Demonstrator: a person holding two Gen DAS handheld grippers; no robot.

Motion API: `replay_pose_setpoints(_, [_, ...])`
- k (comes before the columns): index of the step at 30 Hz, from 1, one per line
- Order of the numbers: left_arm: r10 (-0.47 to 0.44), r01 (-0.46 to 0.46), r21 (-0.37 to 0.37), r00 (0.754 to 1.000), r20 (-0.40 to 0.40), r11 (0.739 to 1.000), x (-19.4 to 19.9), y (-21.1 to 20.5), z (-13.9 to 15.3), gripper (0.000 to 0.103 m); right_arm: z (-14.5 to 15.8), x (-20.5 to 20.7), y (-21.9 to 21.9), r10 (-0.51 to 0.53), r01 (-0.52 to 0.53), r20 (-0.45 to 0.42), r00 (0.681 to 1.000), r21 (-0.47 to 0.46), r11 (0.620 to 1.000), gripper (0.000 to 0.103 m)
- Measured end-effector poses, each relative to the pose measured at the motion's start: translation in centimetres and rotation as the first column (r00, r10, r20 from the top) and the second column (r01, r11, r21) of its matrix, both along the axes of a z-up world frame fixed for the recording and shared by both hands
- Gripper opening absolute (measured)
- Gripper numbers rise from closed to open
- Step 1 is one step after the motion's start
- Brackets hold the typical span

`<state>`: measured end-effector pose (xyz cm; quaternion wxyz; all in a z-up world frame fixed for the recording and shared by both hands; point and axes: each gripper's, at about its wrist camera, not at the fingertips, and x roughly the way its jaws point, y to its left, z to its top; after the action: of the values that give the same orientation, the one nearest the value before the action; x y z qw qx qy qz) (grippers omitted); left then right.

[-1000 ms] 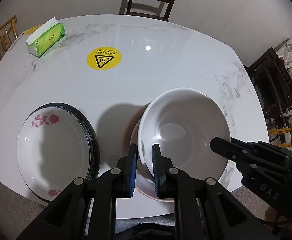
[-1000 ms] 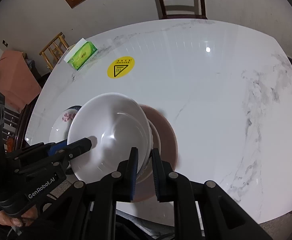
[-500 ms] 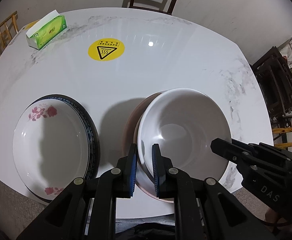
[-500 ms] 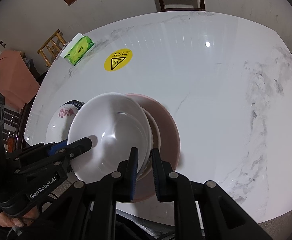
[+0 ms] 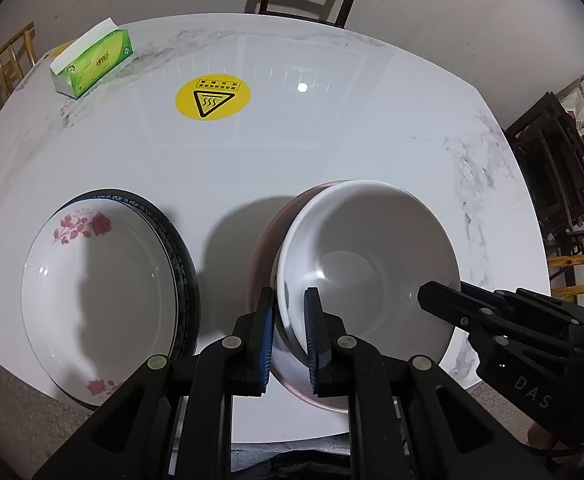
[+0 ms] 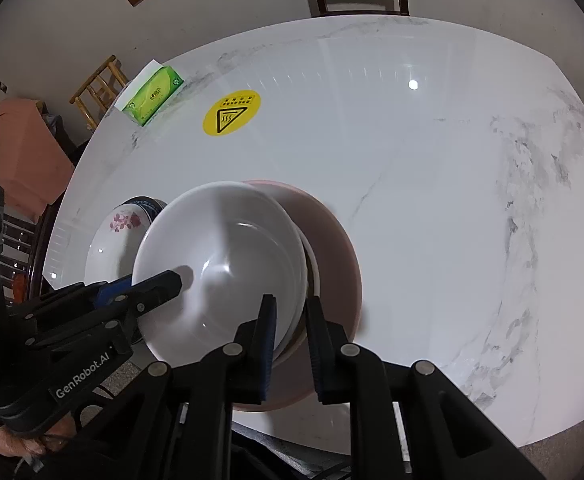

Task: Organize plates and bowls
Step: 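Lift the 'Rabbit' bowl with both grippers and carry it over the pink bowl, then lower the 'Rabbit' bowl into the pink bowl and open both grippers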

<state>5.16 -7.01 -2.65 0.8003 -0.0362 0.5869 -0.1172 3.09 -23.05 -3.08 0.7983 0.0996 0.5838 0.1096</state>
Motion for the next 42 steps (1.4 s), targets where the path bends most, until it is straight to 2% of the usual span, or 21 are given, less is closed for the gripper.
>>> replay_pose_setpoints(14, [-0.013, 0.011, 0.036, 0.999, 0.032, 0.999, -0.16, -0.56, 0.18, 0.012, -0.22, -0.22, -0.26, -0.005, 0.005, 0.008, 1.000, 0.003, 1.000, 0.017])
replay_pose_setpoints(26, [-0.011, 0.010, 0.022, 0.999, 0.040, 1.000, -0.27, -0.59, 0.15, 0.012, -0.32, -0.20, -0.22, -0.003, 0.003, 0.019, 1.000, 0.003, 1.000, 0.020])
replay_pose_setpoints(33, [-0.012, 0.012, 0.001, 0.999, 0.044, 1.000, -0.23, -0.47, 0.19, 0.018, -0.03, -0.25, 0.12, 0.011, -0.010, 0.040, 0.999, -0.004, 1.000, 0.029])
replay_pose_setpoints(39, [-0.010, 0.011, -0.022, 0.999, 0.052, 1.000, -0.24, -0.15, 0.31, 0.019, 0.14, -0.37, 0.28, 0.012, -0.011, 0.052, 0.999, -0.011, 1.000, 0.029])
replay_pose_setpoints(42, [-0.008, 0.010, -0.030, 0.998, 0.057, 0.999, -0.34, 0.02, 0.42, 0.023, 0.24, -0.41, 0.19, 0.003, -0.003, 0.060, 0.998, -0.004, 1.000, 0.029])
